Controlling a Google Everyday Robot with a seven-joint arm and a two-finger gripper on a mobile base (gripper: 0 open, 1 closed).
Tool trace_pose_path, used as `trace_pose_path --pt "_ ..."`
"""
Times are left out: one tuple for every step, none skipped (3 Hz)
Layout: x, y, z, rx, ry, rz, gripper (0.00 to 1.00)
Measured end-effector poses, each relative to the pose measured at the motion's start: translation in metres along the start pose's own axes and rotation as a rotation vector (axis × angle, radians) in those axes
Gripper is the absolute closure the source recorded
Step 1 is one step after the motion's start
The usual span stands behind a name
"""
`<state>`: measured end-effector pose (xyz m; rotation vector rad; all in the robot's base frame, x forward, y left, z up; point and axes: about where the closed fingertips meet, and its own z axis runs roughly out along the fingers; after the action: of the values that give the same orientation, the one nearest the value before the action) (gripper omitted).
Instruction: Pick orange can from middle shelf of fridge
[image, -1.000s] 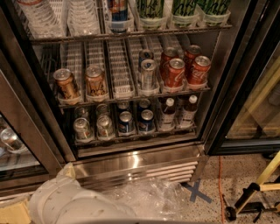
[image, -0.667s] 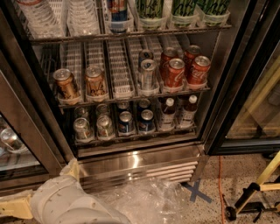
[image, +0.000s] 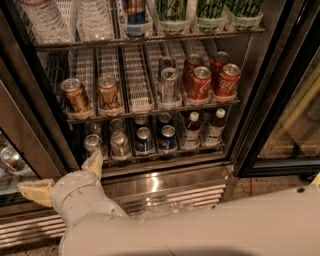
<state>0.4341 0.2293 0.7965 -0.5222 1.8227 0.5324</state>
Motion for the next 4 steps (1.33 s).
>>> trace_pose_path --pt "-0.018 -0.035 0.024 0.035 -0.086 0.071 0.00" --pt "-0.025 -0.026 0.025 -0.004 -0.124 0.028 0.00" --pt "-0.026 -0.026 0.025 -0.004 -0.124 0.028 0.00" --pt "-0.032 -0.034 0.039 0.024 -0.151 0.021 0.00"
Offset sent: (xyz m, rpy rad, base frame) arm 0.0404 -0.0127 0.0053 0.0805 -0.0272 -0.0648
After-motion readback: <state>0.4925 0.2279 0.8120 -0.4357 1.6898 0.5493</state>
